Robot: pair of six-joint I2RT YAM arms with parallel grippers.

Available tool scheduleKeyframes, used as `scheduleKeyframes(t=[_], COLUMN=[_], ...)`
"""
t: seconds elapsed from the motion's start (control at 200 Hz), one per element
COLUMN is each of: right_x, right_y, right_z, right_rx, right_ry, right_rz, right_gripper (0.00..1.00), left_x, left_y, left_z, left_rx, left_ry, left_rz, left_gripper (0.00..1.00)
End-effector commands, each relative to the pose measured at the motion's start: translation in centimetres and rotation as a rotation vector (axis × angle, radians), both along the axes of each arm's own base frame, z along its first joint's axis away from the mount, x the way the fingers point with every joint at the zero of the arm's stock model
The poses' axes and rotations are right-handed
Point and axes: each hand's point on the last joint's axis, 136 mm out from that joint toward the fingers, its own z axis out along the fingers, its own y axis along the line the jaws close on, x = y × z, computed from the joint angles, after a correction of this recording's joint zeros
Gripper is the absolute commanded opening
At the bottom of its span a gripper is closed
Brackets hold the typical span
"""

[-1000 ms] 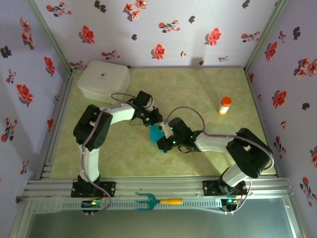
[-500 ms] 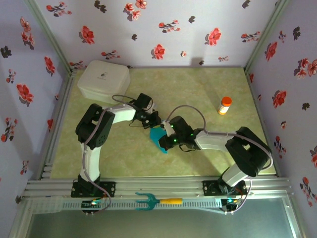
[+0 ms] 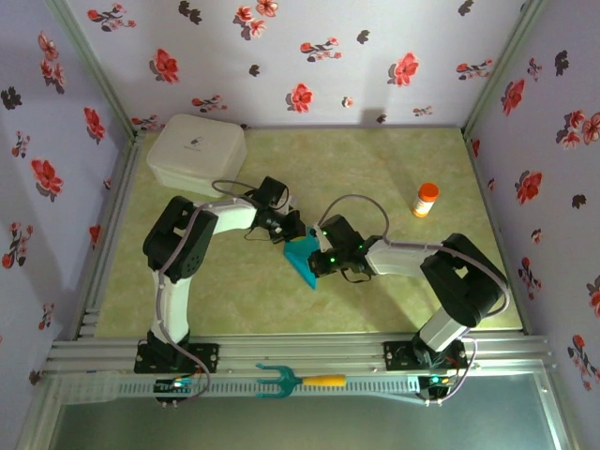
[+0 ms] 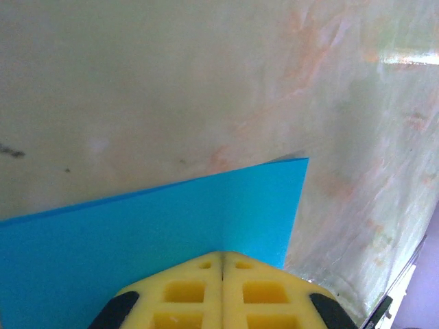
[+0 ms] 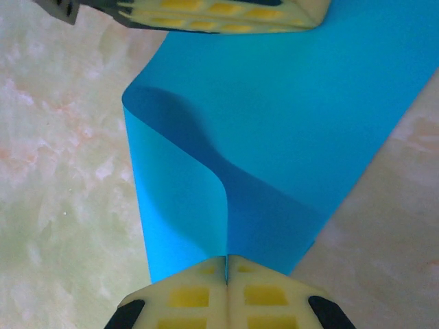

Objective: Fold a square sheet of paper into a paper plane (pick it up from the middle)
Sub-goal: Third fold the triangle at the center of the table.

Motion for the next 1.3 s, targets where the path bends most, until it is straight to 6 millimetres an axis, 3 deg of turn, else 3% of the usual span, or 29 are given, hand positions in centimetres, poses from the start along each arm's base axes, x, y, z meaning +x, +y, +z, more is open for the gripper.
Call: scheduleKeyframes(t=[0.0,0.895,1.295], right_x=[0.8,0.3,0.2], right_y=[-0.1,-0.5,-0.8], right_z=[0.3,-1.3,-1.7], right_rx=[-0.014,-0.069,-0.083], right_ry=[-0.003,0.046,0.051], right_rz=[-0.029,-0.02,-0.024], right_gripper=[0.0,0.0,0.0], left_x=[-1.1,-0.9,-0.2], left_y=[1.0,0.9,0.5], left_z=[-1.7,-1.4,0.0], left_rx=[0.051,0.045,0.03], left_ry=[0.043,0.033,0.004], left_rz=[0.004,0.012,0.01], left_gripper=[0.07,0.07,0.1])
